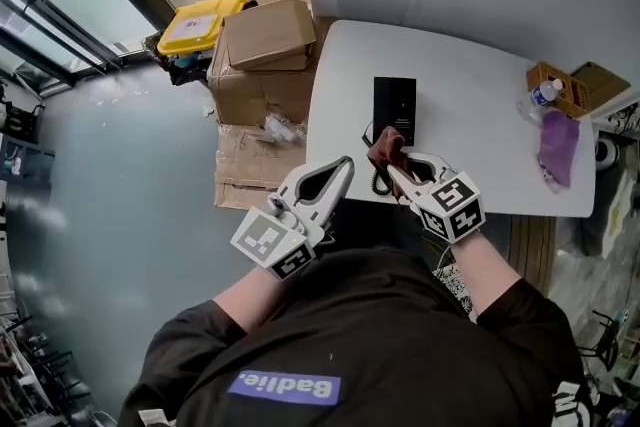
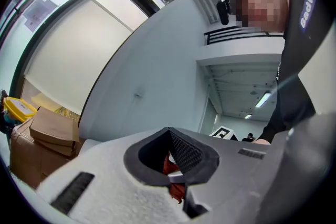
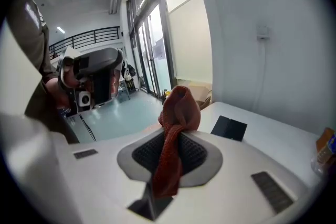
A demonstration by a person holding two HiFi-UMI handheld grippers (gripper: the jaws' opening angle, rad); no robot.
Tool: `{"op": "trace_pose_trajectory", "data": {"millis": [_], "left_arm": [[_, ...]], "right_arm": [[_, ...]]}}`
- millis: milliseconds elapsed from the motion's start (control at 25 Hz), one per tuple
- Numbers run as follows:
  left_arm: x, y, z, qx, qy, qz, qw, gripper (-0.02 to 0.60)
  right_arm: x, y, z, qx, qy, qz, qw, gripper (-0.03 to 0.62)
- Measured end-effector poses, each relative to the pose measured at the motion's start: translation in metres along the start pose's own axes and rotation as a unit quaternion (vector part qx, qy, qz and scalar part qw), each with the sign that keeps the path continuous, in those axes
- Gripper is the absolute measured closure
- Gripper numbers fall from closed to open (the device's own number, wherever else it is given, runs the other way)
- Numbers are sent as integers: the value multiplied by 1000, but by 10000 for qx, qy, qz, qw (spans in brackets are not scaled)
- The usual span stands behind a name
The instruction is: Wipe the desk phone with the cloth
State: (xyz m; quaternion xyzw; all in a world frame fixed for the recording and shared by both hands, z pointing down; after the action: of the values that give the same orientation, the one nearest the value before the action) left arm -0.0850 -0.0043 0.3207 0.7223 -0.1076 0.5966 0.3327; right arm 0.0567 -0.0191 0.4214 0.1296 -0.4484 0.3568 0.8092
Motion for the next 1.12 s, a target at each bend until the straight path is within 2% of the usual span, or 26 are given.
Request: {"op": "trace_pose_trajectory", "data": {"millis": [240,440,600,880,1120], "left_arm": [[6,-12,-10,301,160,-76,9994,580],[9,-30,1,531,227,15,9983,581],[13,-48,10,687,352,181,9969,581],[18,-73,38,698,488,345,9958,581],[26,-89,54,702,528,425,9952,580]], "right_arm": [[-7,38,-24,187,-188,95,9996,523],[-18,50,-54,290,-618,156,9975,523],[-24,48,-82,321,-1126,368,9924,523],[-31,30,-128,142,-1860,602,9806,523],[-30,17,-146,-6,-2103,567,9760,523]]}}
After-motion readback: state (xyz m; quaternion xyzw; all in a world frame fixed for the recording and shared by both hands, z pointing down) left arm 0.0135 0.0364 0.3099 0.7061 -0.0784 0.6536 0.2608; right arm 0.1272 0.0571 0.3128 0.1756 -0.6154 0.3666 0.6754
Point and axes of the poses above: the fingertips, and each gripper's own axes: z forward along the fingers, y to its left, x out of its underside, the point moved 4 cm from there along -z, backward along the fingers, and after that the axes turned 1 degree about -z, right-handed, at the moved point
